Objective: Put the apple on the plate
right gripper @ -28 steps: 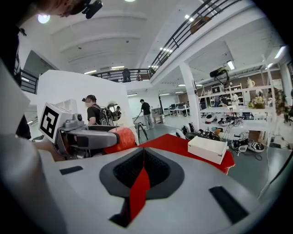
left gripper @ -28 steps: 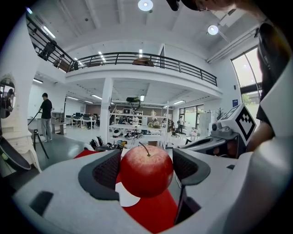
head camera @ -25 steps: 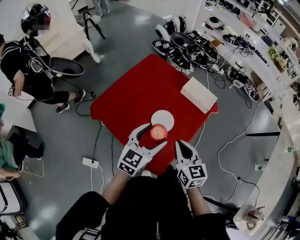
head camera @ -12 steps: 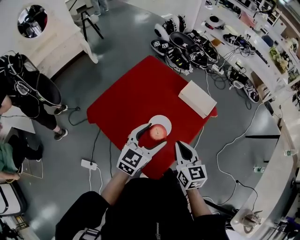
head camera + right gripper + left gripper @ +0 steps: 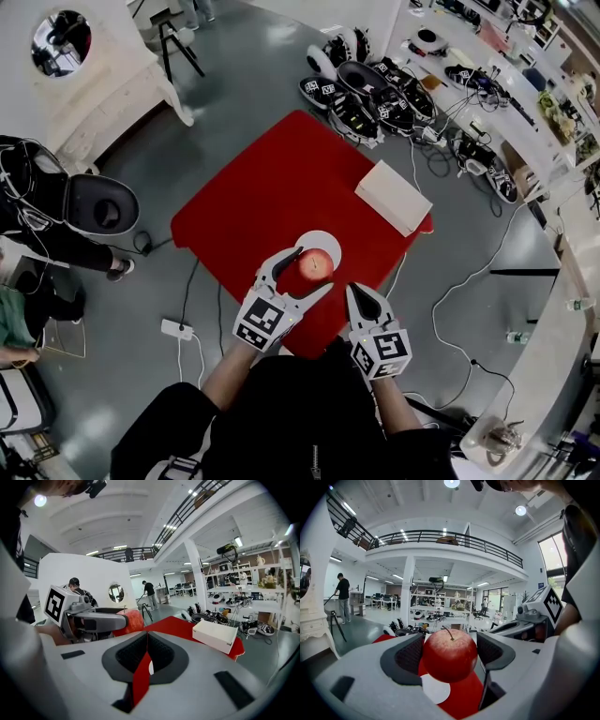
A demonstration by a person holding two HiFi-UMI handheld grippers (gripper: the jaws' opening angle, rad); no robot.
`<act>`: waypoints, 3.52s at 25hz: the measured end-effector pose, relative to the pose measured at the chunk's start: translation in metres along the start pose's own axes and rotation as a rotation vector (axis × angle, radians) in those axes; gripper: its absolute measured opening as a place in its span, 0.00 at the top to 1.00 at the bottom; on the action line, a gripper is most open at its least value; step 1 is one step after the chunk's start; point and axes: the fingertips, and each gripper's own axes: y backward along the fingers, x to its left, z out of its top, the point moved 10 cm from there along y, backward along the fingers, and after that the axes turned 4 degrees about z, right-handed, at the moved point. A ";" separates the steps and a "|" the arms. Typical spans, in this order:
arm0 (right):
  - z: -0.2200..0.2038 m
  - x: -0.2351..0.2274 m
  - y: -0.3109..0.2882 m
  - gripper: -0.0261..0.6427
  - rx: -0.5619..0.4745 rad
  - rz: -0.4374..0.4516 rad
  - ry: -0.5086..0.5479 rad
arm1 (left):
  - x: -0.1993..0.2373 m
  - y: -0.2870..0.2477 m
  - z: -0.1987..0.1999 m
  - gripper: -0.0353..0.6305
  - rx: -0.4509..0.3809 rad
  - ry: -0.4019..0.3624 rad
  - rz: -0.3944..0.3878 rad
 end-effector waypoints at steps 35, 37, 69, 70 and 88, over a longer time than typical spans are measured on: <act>-0.014 -0.039 -0.018 0.94 0.088 -0.048 -0.058 | 0.033 -0.086 -0.070 0.40 0.030 0.032 -0.010; -0.015 -0.043 -0.023 0.94 0.101 -0.046 -0.058 | 0.037 -0.093 -0.076 0.40 0.035 0.037 -0.009; -0.038 -0.082 -0.073 0.94 0.248 0.022 -0.100 | 0.060 -0.159 -0.213 0.40 0.157 0.041 0.073; -0.039 -0.081 -0.073 0.94 0.248 0.023 -0.101 | 0.059 -0.157 -0.214 0.40 0.160 0.040 0.070; -0.041 -0.078 -0.067 0.94 0.239 -0.002 -0.111 | 0.061 -0.158 -0.219 0.40 0.212 0.024 0.025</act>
